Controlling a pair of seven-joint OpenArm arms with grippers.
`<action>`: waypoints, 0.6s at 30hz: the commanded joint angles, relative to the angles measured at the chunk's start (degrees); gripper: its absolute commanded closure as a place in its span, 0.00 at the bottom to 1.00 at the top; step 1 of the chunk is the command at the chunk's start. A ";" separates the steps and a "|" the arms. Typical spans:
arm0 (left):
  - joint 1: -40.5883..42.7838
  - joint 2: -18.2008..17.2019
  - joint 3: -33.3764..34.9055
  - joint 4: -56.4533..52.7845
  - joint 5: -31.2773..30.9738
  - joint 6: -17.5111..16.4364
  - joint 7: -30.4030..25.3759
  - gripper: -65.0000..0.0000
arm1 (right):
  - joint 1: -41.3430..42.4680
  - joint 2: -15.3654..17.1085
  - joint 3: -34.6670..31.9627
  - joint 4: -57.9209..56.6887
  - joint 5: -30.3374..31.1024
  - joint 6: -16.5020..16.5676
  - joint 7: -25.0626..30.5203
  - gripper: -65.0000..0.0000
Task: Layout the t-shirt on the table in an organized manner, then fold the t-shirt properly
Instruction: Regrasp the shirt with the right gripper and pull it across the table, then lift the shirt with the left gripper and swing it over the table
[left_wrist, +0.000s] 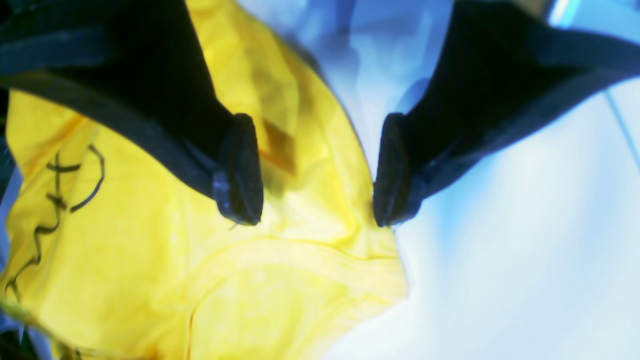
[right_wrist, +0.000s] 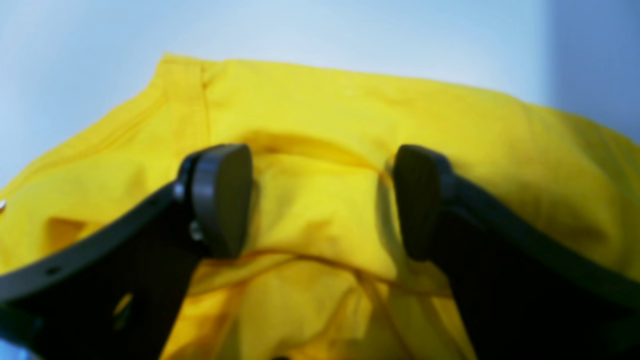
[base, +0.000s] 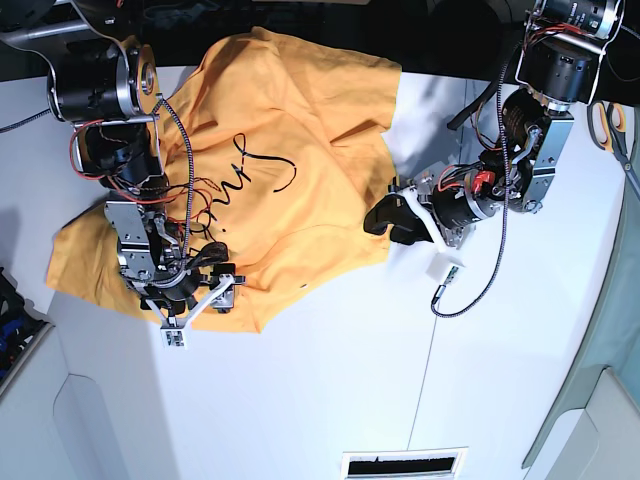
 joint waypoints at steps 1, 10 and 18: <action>-0.57 0.09 -0.07 -0.17 0.70 0.28 0.85 0.41 | 0.72 -0.28 0.07 -0.24 0.39 0.57 -1.46 0.40; -0.39 1.31 -0.02 -0.35 3.91 -1.05 1.75 1.00 | 0.74 -1.44 0.07 -0.13 -6.05 2.10 -1.44 1.00; -6.40 -2.58 -3.10 -0.33 -2.69 -0.83 5.29 1.00 | 0.74 -3.74 0.07 8.68 -5.57 8.22 -1.46 1.00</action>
